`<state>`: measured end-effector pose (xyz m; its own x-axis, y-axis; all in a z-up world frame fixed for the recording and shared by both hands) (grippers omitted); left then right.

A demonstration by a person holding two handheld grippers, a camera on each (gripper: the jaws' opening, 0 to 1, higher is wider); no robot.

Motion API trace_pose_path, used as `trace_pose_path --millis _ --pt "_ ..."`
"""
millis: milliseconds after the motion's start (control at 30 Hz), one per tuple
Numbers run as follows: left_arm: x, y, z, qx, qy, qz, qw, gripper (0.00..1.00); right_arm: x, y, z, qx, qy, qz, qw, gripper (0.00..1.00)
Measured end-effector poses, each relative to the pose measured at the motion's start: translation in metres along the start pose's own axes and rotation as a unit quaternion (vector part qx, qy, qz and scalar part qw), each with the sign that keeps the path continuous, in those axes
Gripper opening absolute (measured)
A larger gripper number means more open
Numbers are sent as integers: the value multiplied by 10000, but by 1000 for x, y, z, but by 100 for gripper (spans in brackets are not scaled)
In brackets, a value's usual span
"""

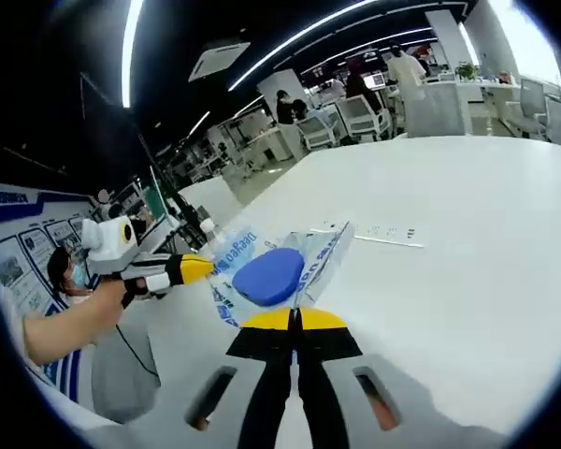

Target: Arrange the tabletop items into an orderly group along one side of the table until the central work area is clear of visible clutter.

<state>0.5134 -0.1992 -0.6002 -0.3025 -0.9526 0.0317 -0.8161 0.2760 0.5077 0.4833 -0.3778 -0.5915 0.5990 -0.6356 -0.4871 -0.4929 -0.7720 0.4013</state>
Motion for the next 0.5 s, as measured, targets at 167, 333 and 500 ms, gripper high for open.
trace_pose_path --millis 167,333,500 --pt "-11 -27 22 -321 -459 -85 9984 0 12 -24 24 -165 -95 69 9998 0" --pt "-26 -41 38 -455 -509 -265 9973 0 26 -49 30 -310 -76 17 9995 0" --pt "-33 -57 58 -677 -451 -352 9961 0 46 -69 42 -580 -6 84 9983 0"
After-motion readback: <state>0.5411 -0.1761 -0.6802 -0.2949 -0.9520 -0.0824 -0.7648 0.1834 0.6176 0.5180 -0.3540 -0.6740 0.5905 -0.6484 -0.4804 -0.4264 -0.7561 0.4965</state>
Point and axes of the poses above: the point that each gripper's makers call its tool centre point, and the gripper's own axes: y roughly backward along the fingers, x roughly to its right, z roughly out of its underside, the point moved 1 cm from there along y, roughly backward along the fingers, and after that the axes turned 14 degrees about -z, right-handed, at the moved point
